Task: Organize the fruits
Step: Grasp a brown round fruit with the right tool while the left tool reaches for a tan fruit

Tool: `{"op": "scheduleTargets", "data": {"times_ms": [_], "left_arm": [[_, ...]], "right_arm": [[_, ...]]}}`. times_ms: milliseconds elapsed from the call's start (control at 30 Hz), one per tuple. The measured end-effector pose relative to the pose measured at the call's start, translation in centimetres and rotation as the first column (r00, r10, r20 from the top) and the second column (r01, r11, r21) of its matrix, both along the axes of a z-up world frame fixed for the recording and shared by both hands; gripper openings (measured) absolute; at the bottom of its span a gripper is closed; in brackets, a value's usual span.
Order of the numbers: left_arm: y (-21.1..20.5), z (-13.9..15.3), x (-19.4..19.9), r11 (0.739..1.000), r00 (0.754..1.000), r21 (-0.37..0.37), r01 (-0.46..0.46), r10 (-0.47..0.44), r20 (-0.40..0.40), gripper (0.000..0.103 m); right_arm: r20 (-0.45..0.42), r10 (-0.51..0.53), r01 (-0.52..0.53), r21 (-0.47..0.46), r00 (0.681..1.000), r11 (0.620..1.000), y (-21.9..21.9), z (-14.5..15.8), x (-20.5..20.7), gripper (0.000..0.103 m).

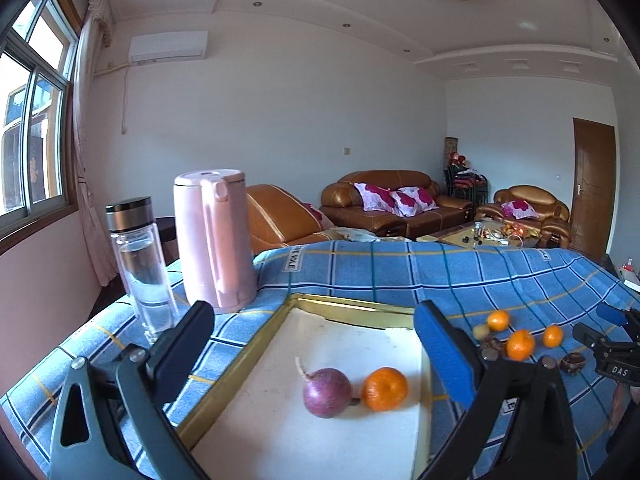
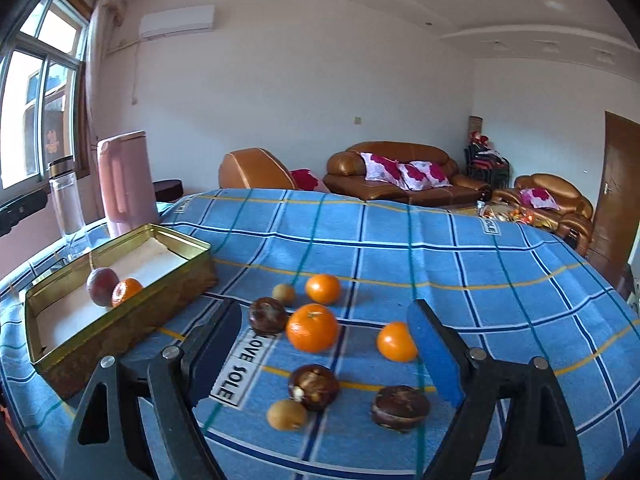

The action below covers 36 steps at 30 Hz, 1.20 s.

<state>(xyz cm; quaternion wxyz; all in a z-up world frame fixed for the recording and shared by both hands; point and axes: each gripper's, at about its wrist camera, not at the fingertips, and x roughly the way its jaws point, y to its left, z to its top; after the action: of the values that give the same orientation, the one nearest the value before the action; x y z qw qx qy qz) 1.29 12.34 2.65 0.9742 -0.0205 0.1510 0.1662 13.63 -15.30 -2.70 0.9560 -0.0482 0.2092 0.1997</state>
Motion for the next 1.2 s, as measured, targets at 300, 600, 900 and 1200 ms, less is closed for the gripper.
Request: {"op": "scheduleTargets", "data": {"times_ms": [300,600,900,1200], "left_arm": [[-6.5,0.5,1.0,0.984,0.982,0.004,0.177,-0.176,-0.071,0.102],[-12.6,-1.3,5.3,0.957,0.950,-0.007,0.291,-0.290,-0.114,0.102],[-16.3,-6.8,8.7,0.933,0.903,-0.025,0.359,-0.354,-0.242,0.099],[-16.6,-7.7,9.8,0.921,0.876,-0.051,0.386,-0.383,-0.294,0.099]], "right_arm": [[-0.096,-0.063,0.066,0.029,0.993,0.997,-4.4,-1.4,1.9,0.086],[-0.185,-0.062,0.067,0.020,0.981,0.998,-5.5,-2.4,2.7,0.066],[-0.306,-0.003,-0.015,-0.057,0.952,0.998,-3.9,-4.1,3.7,0.066],[-0.401,-0.002,-0.041,-0.098,0.916,0.994,-3.2,-5.6,4.8,0.048]]}}
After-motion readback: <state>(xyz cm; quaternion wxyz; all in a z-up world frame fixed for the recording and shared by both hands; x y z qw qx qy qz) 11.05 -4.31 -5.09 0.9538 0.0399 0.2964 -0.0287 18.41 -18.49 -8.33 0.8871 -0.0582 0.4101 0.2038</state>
